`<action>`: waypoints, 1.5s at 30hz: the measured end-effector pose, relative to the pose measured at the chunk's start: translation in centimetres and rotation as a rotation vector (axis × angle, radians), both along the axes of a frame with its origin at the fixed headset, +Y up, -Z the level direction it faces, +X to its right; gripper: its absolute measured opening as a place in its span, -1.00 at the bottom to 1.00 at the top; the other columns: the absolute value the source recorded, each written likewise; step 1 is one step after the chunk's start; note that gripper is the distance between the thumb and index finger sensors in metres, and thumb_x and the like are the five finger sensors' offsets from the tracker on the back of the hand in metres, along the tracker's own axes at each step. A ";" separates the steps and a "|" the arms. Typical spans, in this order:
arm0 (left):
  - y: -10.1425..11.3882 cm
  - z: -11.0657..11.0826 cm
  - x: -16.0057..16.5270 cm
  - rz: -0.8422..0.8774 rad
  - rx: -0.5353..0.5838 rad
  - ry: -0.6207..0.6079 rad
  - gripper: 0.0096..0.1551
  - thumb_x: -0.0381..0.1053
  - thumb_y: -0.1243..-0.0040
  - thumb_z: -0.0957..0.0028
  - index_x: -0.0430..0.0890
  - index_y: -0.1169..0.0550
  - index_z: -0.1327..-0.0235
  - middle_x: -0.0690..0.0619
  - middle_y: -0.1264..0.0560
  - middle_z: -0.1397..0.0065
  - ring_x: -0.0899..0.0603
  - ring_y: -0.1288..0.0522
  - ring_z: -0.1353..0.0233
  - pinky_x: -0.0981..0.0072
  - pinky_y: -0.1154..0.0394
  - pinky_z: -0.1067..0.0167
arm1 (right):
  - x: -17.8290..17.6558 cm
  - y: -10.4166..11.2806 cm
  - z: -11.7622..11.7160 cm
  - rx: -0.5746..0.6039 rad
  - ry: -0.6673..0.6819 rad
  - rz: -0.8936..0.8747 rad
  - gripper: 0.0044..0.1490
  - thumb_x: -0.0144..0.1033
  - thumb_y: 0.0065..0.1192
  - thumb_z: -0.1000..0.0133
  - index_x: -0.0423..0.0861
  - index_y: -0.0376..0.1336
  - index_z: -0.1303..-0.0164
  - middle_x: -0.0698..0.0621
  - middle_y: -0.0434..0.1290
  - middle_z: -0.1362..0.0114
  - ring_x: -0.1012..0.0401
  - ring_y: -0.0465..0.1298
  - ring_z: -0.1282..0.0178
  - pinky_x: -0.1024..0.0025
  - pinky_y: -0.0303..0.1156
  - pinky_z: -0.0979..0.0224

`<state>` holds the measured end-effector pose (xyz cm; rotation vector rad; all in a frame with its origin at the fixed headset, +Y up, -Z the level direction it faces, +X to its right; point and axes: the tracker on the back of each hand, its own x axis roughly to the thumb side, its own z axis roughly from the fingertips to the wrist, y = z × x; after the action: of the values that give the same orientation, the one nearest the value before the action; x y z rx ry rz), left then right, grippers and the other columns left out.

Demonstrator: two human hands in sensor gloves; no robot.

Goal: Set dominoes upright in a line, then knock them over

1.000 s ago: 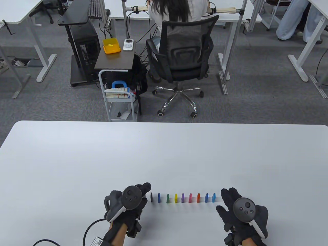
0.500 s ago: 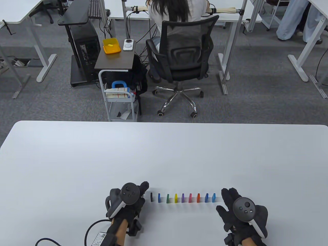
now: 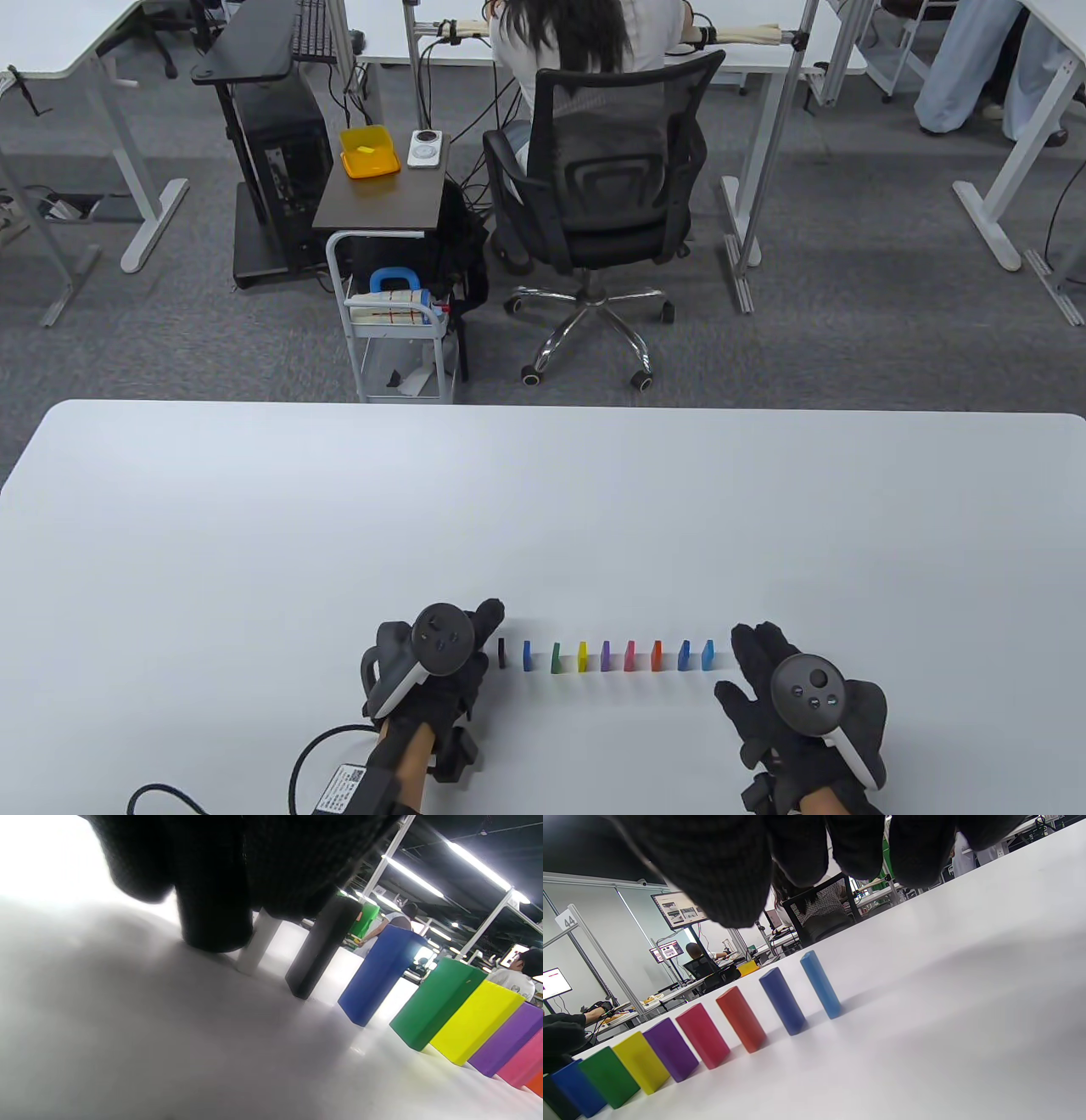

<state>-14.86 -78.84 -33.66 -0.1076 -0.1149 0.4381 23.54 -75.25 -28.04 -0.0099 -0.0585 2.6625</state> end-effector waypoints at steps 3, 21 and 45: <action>0.1 -0.1 -0.2 0.015 -0.024 -0.001 -0.24 -0.12 -0.44 0.14 0.25 -0.39 -0.35 0.13 -0.59 -0.39 -0.09 -0.77 -0.19 -0.05 -0.61 -0.33 | 0.0 -0.1 -0.1 -0.005 0.000 -0.002 -0.08 0.01 0.39 0.05 -0.09 0.22 -0.52 -0.24 0.20 -0.61 -0.30 0.34 -0.49 -0.32 0.21 -0.49; 0.5 0.1 0.2 -0.023 -0.052 -0.011 -0.20 -0.13 -0.46 0.16 0.27 -0.39 -0.36 0.04 -0.49 -0.51 -0.09 -0.74 -0.24 -0.10 -0.58 -0.36 | 0.0 -0.2 -0.1 -0.009 0.001 0.002 -0.08 0.01 0.39 0.05 -0.08 0.22 -0.52 -0.22 0.19 -0.62 -0.30 0.33 -0.50 -0.32 0.20 -0.49; 2.3 2.6 1.5 -0.242 -0.042 0.007 -0.08 0.00 -0.47 0.18 0.24 -0.25 -0.45 0.05 -0.51 -0.52 -0.29 -0.57 -0.48 -0.23 -0.45 -0.45 | -0.2 -0.1 0.1 0.014 -0.018 0.022 -0.02 0.02 0.38 0.05 -0.08 0.14 -0.57 -0.29 0.00 -0.67 -0.38 0.07 -0.58 -0.41 0.01 -0.51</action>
<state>-13.37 -76.49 -31.09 -0.1597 -0.0849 0.1989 23.34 -75.36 -27.95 -0.0283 -0.0831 2.6839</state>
